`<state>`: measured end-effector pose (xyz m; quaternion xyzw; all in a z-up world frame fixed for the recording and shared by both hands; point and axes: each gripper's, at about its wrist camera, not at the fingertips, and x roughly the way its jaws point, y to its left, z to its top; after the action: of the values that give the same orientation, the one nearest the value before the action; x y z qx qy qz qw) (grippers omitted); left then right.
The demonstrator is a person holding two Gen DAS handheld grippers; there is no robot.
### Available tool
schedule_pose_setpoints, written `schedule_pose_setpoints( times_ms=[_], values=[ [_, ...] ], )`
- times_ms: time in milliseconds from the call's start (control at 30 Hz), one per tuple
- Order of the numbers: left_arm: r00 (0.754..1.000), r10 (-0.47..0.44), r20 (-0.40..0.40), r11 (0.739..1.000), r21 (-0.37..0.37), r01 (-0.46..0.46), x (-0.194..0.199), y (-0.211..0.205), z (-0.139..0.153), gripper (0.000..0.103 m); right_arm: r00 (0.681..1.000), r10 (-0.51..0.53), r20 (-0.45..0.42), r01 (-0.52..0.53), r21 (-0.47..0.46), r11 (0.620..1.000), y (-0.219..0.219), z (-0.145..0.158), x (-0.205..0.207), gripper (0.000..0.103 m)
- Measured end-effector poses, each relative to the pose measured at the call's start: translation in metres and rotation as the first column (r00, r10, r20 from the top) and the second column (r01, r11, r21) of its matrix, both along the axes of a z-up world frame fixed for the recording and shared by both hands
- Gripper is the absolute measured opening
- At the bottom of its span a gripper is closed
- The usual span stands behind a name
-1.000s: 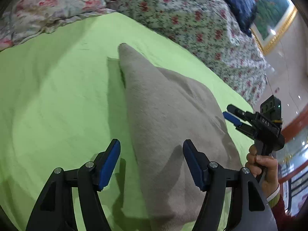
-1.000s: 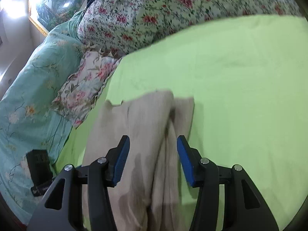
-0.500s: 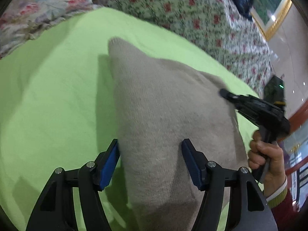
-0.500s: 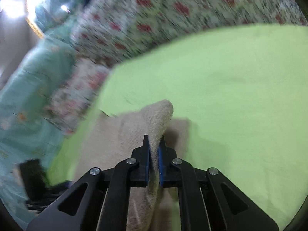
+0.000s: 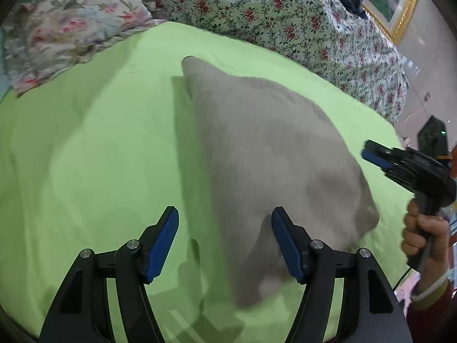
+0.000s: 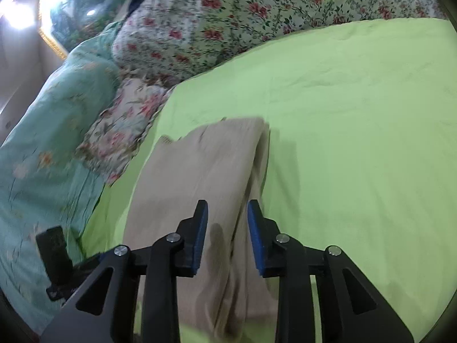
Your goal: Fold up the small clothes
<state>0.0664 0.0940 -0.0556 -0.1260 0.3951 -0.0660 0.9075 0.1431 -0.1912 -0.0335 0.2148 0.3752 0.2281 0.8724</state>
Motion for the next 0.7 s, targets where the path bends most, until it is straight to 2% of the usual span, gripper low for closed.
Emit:
schedule_pose_setpoints(
  times_ms=[33,167,267,333,600,700],
  values=[
    [1.000,0.003,0.007,1.000,0.011,-0.003,-0.012,-0.001,-0.001,0.068,1.000,0.003,0.001,-0.003,0.002,1.000,0.000,-0.001,-0.012,0.038],
    [1.000,-0.003,-0.003,1.000,0.012,0.003,-0.042,0.002,-0.010,0.068,1.000,-0.009,-0.006,0.009,0.009,1.000,-0.001,-0.014,-0.055,0.039],
    [1.000,0.002,-0.004,1.000,0.010,-0.002,-0.054,0.002,-0.013,0.068,1.000,-0.016,-0.006,0.016,0.001,1.000,0.000,-0.021,-0.072,0.039],
    [1.000,-0.027,0.008,1.000,0.008,0.027,-0.060,-0.003,-0.013,0.068,1.000,-0.026,0.001,0.026,-0.023,0.999,0.000,-0.024,-0.081,0.039],
    [0.993,-0.114,0.037,0.980,0.171,0.106,-0.060,-0.044,-0.021,0.068,0.999,-0.038,-0.011,0.037,-0.025,0.999,-0.008,-0.030,-0.088,0.040],
    [0.995,-0.099,0.026,0.972,0.216,0.091,-0.055,-0.050,-0.029,0.068,1.000,-0.015,-0.008,0.014,-0.030,0.999,-0.002,-0.030,-0.085,0.046]
  ],
)
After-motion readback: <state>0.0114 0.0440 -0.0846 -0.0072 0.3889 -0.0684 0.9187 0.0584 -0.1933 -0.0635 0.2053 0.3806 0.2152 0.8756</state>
